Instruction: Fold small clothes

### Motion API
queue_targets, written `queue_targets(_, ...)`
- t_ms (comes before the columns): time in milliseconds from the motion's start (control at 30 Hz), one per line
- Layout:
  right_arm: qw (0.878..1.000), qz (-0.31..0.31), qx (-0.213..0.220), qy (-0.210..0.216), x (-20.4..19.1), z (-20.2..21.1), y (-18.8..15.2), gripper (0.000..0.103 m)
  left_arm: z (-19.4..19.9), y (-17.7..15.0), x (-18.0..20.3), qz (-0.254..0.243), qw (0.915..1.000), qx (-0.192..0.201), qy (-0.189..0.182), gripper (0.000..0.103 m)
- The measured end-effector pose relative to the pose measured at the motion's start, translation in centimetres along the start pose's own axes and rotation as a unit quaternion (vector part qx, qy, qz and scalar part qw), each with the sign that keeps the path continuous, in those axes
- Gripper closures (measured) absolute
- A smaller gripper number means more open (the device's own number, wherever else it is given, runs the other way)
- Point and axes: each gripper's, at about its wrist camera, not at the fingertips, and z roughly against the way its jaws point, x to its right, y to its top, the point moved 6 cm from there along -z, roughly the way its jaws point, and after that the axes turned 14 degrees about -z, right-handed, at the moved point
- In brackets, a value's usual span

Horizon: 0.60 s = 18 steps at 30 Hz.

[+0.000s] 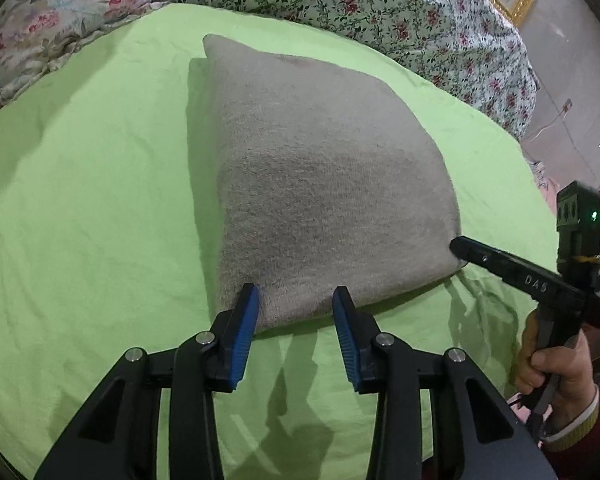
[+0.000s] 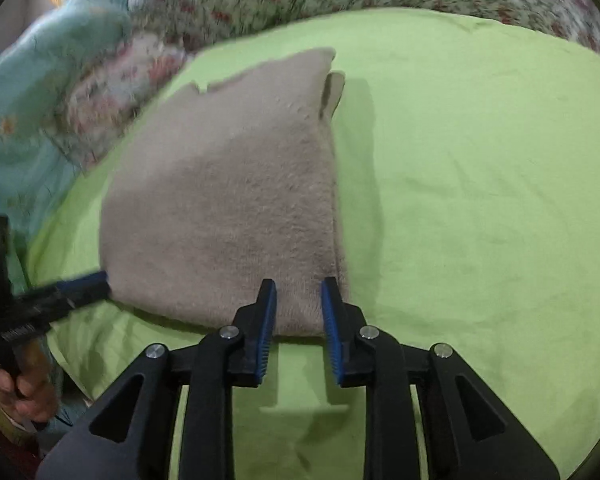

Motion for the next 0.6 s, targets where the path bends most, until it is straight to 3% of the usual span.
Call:
queue_targets(367,1.0,0.003,-0.001,-0.004,0.4,0.7,-0.5,0.078,0.0,-0.3,0.4,-0.015,0.9996,-0.018,0.016,0.06)
queue_targets(500,1.0,-0.003,-0.015,-0.013,0.3,1.6,-1.3,0.078,0.8,-1.2,0.0,-0.003,0.9984,-0.041,0.038,0.049)
queue_targets(600,1.0,-0.009,-0.022,-0.013,0.2,2.6,-2.3,0.069,1.9,-1.9,-0.4,0.007,0.9983,-0.036,0.045,0.047)
